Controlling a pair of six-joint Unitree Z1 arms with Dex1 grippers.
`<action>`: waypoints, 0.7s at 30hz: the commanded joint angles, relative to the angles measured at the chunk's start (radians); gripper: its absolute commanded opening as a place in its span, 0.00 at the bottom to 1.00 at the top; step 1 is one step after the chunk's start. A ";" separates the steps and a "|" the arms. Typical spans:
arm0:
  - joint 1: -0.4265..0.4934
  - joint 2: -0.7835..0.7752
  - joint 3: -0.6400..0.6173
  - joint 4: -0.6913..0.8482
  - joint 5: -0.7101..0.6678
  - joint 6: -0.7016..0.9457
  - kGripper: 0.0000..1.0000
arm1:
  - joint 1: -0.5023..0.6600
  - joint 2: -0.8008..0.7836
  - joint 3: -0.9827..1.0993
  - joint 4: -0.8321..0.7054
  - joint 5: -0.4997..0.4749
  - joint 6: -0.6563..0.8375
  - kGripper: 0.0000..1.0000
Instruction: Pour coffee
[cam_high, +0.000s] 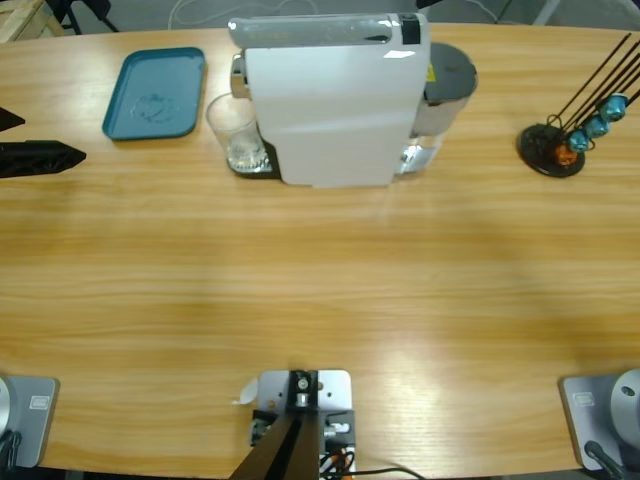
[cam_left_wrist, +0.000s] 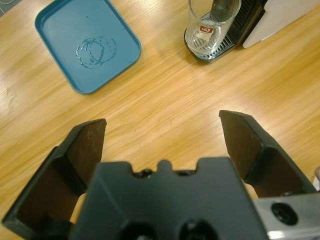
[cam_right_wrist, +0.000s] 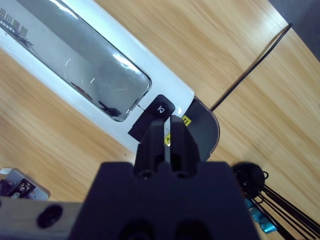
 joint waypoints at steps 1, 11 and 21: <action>0.006 0.031 0.002 0.010 -0.009 -0.007 0.99 | 0.016 0.071 -0.025 0.018 -0.008 -0.010 0.00; 0.005 0.031 0.003 0.011 -0.009 -0.007 0.99 | 0.028 0.093 -0.047 0.035 -0.013 -0.010 0.00; 0.006 0.031 0.005 0.011 -0.009 -0.007 0.99 | 0.027 0.090 -0.054 0.037 -0.043 -0.013 0.00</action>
